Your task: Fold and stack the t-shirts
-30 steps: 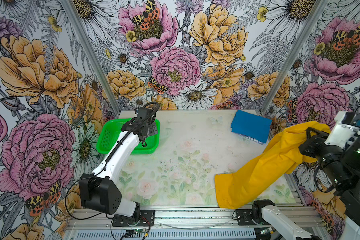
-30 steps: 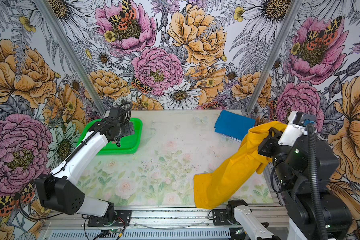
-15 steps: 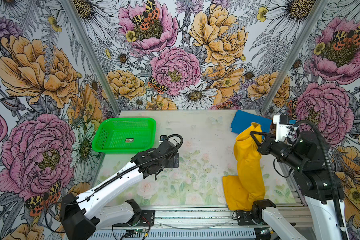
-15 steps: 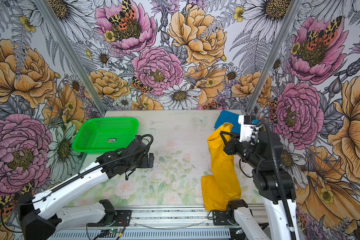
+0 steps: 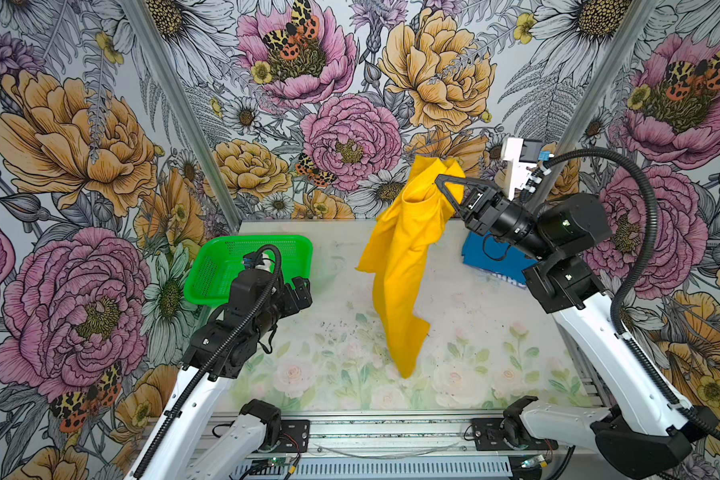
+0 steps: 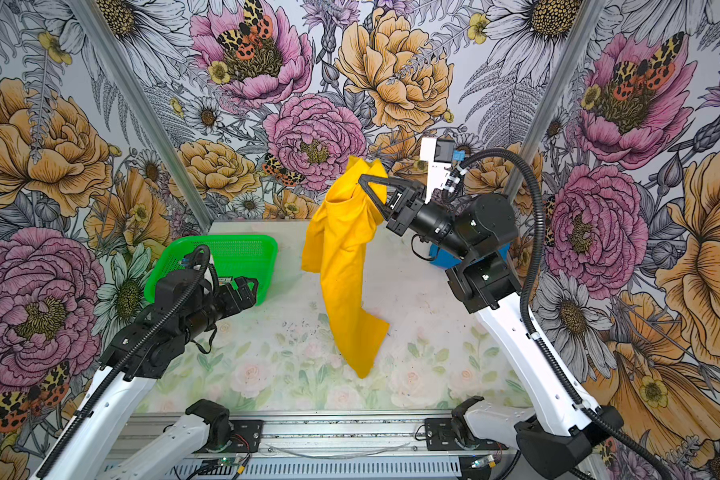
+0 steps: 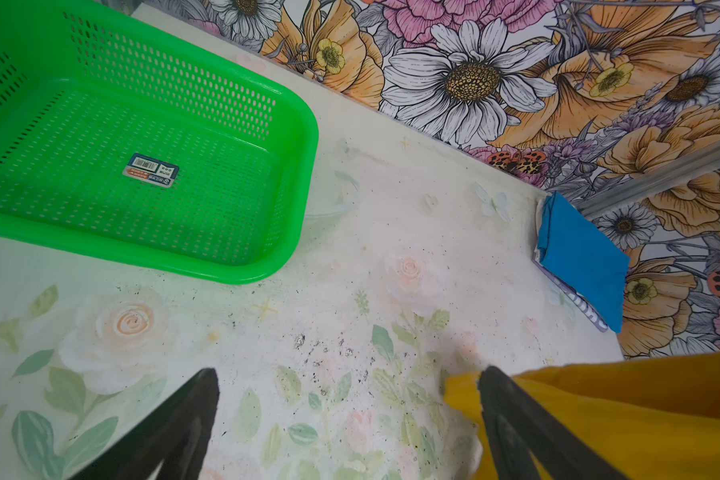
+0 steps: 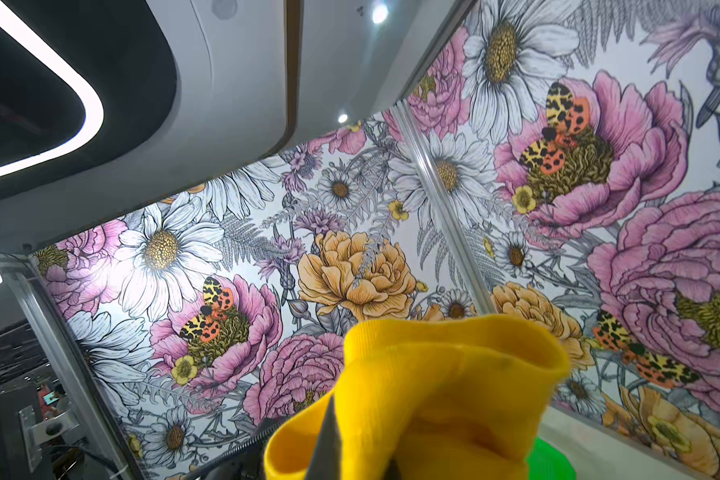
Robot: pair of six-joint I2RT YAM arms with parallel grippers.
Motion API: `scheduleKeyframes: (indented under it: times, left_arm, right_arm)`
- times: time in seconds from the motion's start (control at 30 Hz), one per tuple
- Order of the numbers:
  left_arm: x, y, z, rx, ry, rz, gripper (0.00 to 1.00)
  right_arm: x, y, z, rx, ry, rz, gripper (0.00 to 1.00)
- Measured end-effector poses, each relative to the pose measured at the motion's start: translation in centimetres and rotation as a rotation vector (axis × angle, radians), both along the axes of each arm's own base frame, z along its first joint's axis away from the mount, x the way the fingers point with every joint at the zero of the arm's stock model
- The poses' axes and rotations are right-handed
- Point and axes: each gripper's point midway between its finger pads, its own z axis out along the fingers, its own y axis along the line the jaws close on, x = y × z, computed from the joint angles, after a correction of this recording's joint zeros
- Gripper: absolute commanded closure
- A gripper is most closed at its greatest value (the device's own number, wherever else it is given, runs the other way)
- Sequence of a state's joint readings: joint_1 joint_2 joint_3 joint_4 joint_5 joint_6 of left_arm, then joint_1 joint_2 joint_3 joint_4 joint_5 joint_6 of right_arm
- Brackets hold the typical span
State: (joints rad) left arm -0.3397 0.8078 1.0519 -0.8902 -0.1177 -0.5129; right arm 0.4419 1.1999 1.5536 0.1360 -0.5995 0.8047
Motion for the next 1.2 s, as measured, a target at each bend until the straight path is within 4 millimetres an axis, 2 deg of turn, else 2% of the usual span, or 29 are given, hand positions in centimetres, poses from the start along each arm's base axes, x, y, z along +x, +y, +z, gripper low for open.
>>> scheduleKeyframes:
  times: [0.07, 0.13, 0.17, 0.23, 0.27, 0.3, 0.33, 0.37, 0.43, 0.53, 0.6, 0.8, 0.9, 1.07, 1.2]
  left_arm:
    - [0.1, -0.4, -0.3, 0.004, 0.013, -0.026, 0.01]
    - [0.3, -0.8, -0.8, 0.013, 0.031, -0.054, 0.01]
    - [0.4, -1.0, -1.0, 0.017, 0.037, -0.064, 0.01]
    - [0.5, -1.3, -1.4, 0.020, 0.053, -0.080, 0.01]
    - [0.6, -1.4, -1.5, 0.019, 0.059, -0.087, 0.01]
    - [0.7, -1.6, -1.7, 0.020, 0.066, -0.094, 0.01]
    - [0.8, -1.7, -1.8, 0.020, 0.072, -0.100, 0.01]
    - [0.9, -1.9, -2.0, 0.019, 0.076, -0.106, 0.01]
    - [1.2, -2.3, -2.2, 0.013, 0.085, -0.118, 0.01]
    - [2.1, -3.2, -3.0, 0.007, 0.102, -0.137, 0.01]
    - [2.7, -4.3, -4.2, 0.011, 0.132, -0.159, 0.01]
    - [3.7, -9.7, -9.7, 0.064, 0.276, -0.271, 0.01]
    - [3.7, -12.3, -12.8, 0.108, 0.348, -0.320, 0.01]
    - [3.8, -15.7, -18.3, 0.180, 0.477, -0.349, 0.02]
    - [3.5, -15.9, -22.0, 0.225, 0.563, -0.306, 0.10]
  right_arm:
    - [0.2, -2.1, 0.6, 0.034, -0.014, -0.075, 1.00]
    - [0.7, -5.2, -0.3, 0.062, 0.010, -0.199, 1.00]
    - [1.0, -6.6, -1.2, 0.066, 0.033, -0.258, 0.92]
    - [1.7, -10.2, -4.6, 0.067, 0.120, -0.417, 0.58]
    - [1.9, -11.6, -6.4, 0.057, 0.162, -0.487, 0.45]
    - [1.9, -13.4, -9.0, 0.041, 0.218, -0.579, 0.28]
    - [1.8, -15.0, -11.8, 0.016, 0.277, -0.667, 0.18]
    - [1.6, -16.5, -14.4, -0.016, 0.334, -0.745, 0.15]
    - [0.8, -19.0, -19.3, -0.107, 0.445, -0.895, 0.12]
    - [0.3, -21.4, -24.1, -0.265, 0.576, -1.035, 0.06]
    - [0.6, -22.3, -26.7, -0.372, 0.647, -1.082, 0.01]
    - [2.3, -23.4, -33.9, -0.651, 0.866, -1.093, 0.01]
    - [2.4, -23.8, -36.1, -0.717, 0.931, -1.078, 0.01]
    - [2.2, -24.6, -37.3, -0.748, 0.974, -1.080, 0.01]
    - [1.9, -25.5, -37.7, -0.743, 0.998, -1.092, 0.01]
